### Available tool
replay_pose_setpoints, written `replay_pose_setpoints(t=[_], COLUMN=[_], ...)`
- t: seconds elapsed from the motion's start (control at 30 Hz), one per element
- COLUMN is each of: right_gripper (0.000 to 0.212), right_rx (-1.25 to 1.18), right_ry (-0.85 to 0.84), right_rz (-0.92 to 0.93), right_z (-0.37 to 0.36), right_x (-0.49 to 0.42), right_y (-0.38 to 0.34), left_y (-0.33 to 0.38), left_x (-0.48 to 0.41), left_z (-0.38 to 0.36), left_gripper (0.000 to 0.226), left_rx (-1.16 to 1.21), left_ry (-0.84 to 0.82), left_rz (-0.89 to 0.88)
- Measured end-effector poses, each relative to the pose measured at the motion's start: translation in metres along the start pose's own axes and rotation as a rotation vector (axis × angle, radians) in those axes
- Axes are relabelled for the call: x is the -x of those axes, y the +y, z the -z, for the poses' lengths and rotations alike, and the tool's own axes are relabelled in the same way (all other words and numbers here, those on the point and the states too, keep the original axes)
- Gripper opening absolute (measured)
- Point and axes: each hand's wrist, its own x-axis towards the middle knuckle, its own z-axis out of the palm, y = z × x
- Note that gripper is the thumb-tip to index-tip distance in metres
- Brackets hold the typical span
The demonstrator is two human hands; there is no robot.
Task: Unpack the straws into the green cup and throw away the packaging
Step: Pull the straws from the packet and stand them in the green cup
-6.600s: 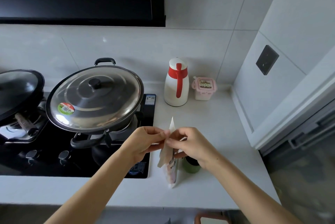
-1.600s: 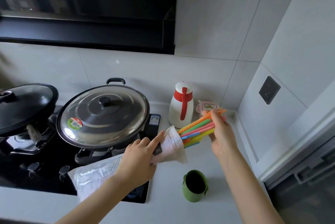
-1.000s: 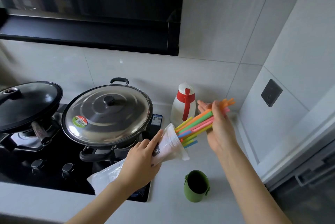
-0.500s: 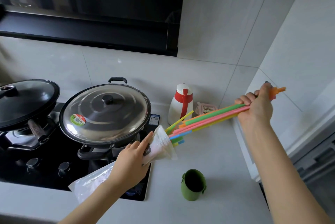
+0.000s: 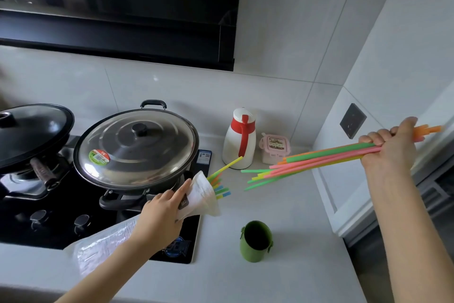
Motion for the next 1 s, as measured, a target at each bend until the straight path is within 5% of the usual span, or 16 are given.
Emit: replay_pose_setpoints(t=[0.8, 1.0], right_gripper=[0.042, 0.025], right_rx=[0.611, 0.702], right_ry=[-0.393, -0.462], right_rz=[0.069, -0.1], right_z=[0.059, 0.069], right_x=[0.079, 0.074], right_y=[0.163, 0.177], left_y=[0.014, 0.02], left_x=[0.0, -0.005], left_z=[0.005, 0.009], left_gripper=[0.093, 0.094], left_rx=[-0.041, -0.048], left_ry=[-0.021, -0.019], left_rz=[-0.008, -0.018])
